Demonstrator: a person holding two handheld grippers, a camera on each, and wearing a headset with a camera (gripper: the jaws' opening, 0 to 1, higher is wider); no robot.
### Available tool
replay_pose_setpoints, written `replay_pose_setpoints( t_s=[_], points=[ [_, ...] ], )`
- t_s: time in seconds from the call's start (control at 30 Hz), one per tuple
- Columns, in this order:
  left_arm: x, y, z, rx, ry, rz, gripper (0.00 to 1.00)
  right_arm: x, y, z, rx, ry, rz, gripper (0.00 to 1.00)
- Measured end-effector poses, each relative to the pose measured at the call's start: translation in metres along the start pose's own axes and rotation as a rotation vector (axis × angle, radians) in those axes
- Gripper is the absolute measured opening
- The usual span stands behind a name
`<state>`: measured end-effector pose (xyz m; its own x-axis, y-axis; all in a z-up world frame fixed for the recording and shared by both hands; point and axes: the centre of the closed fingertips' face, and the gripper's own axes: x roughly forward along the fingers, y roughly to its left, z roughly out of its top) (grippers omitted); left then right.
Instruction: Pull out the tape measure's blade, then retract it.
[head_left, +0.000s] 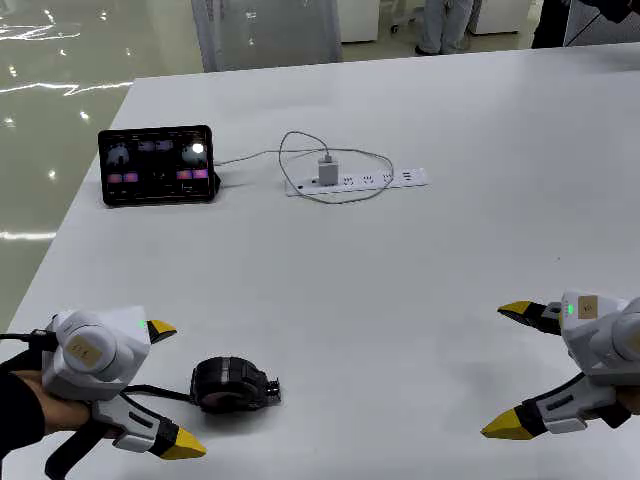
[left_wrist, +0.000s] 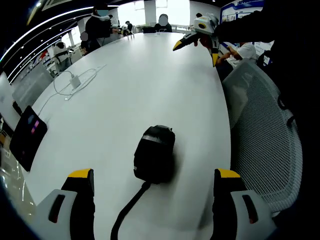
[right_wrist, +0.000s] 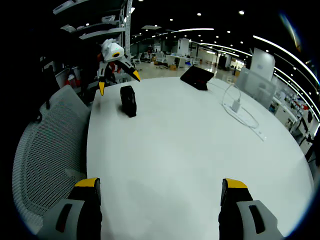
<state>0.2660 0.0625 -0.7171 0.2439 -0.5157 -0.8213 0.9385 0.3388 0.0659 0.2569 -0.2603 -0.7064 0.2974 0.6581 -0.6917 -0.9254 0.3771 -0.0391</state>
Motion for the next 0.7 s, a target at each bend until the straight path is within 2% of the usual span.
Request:
replay_pose_setpoints(
  t_s=[0.17, 0.37, 0.6, 0.7],
  points=[
    [0.003, -0.001, 0.009, 0.018, 0.001, -0.025, 0.97, 0.011, -0.001, 0.009, -0.025, 0.004, 0.027, 0.99],
    [0.015, -0.001, 0.01, 0.056, 0.027, -0.052, 0.93, 0.032, 0.002, 0.023, -0.071, 0.01, 0.061, 0.99],
    [0.028, -0.008, 0.013, 0.099, 0.053, -0.08, 0.86, 0.06, 0.015, 0.043, -0.098, -0.002, 0.102, 0.99],
    [0.031, -0.009, 0.012, 0.103, 0.069, -0.088, 0.78, 0.07, 0.019, 0.052, -0.104, -0.011, 0.116, 0.99]
  ],
)
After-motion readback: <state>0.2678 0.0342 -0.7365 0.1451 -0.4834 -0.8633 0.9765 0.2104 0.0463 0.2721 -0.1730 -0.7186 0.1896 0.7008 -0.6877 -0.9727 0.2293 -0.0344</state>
